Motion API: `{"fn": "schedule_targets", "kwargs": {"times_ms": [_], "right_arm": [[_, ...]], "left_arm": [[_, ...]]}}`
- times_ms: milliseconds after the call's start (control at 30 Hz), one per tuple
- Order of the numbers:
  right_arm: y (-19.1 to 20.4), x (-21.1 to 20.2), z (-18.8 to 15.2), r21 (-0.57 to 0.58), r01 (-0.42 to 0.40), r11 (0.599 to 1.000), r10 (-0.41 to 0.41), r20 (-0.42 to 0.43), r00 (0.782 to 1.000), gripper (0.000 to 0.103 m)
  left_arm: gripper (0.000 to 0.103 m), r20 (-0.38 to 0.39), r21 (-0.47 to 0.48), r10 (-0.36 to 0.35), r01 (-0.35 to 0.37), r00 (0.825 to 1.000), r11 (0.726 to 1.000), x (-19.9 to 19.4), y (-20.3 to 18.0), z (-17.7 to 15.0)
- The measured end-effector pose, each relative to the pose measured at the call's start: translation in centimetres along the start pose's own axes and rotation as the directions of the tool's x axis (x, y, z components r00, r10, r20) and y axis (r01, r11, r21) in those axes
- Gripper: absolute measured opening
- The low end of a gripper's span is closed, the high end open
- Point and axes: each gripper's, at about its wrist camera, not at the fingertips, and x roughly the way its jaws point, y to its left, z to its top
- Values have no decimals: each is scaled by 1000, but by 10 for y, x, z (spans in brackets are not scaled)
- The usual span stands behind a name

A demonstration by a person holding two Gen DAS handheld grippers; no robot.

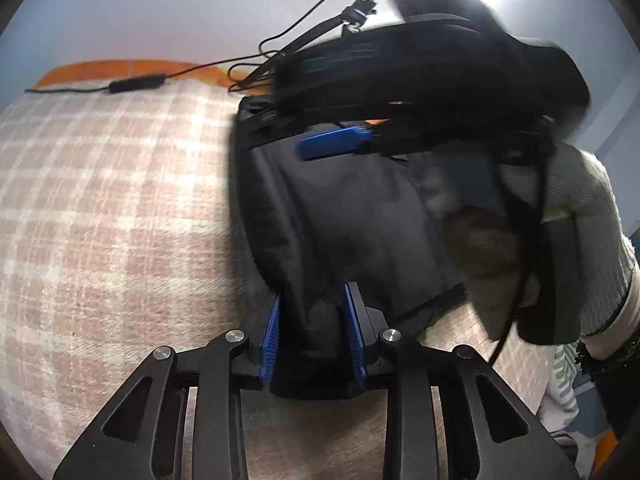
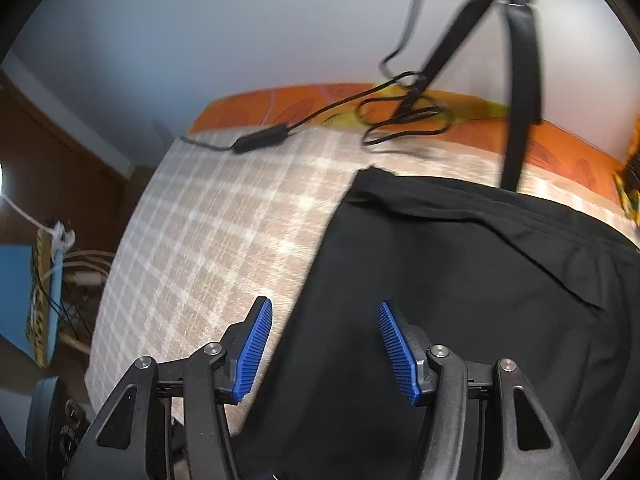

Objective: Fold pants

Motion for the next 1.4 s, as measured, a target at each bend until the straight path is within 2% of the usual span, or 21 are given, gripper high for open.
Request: {"fn": "schedule_targets", "kwargs": {"times_ms": [267, 333, 400, 500, 567, 600, 767, 833, 867, 967, 1133, 1400], "right_arm": [[29, 34, 8, -86, 155, 984, -162, -78, 984, 55], [30, 39, 9, -97, 189, 977, -197, -84, 977, 43], [29, 41, 8, -110, 215, 970, -225, -81, 971, 37], [26, 42, 9, -114, 215, 970, -224, -72, 972, 28], [26, 41, 10, -109, 207, 972, -215, -68, 974, 21], [24, 40, 9, -99, 193, 976, -200, -63, 978, 17], [11, 30, 6, -44, 129, 991, -130, -30, 991, 5], [8, 22, 2, -33, 108, 994, -108, -10, 994, 3], [7, 17, 0, -27, 99, 995, -99, -1, 995, 2], [0, -1, -7, -2, 54, 999, -54, 33, 998, 1], [-10, -30, -9, 48, -19, 999, 14, 98, 995, 1], [-34, -82, -20, 90, -97, 991, 78, 199, 977, 1]], "left_arm": [[27, 23, 31, 7, -8, 1000, 999, 2, -12, 3], [27, 25, 45, 12, -13, 1000, 999, 0, -15, 2], [27, 26, 60, 23, -24, 999, 998, -3, -19, -1], [32, 27, 68, 56, -58, 998, 996, -1, -21, -1], [48, 13, 62, 78, -78, 997, 995, 1, -22, -4], [52, 2, 53, 88, -88, 996, 995, 3, -22, -6], [54, -32, -5, 87, -87, 996, 996, 16, -19, -10], [50, -23, -13, 74, -75, 997, 997, 17, -19, -11], [34, -14, -9, 70, -70, 997, 997, 16, -20, -12], [17, 9, 33, 57, -57, 998, 998, 13, -31, -10], [12, 53, 117, 34, -40, 998, 992, 4, -59, -5], [11, 73, 209, -16, 0, 997, 978, 0, -108, -1]]}}
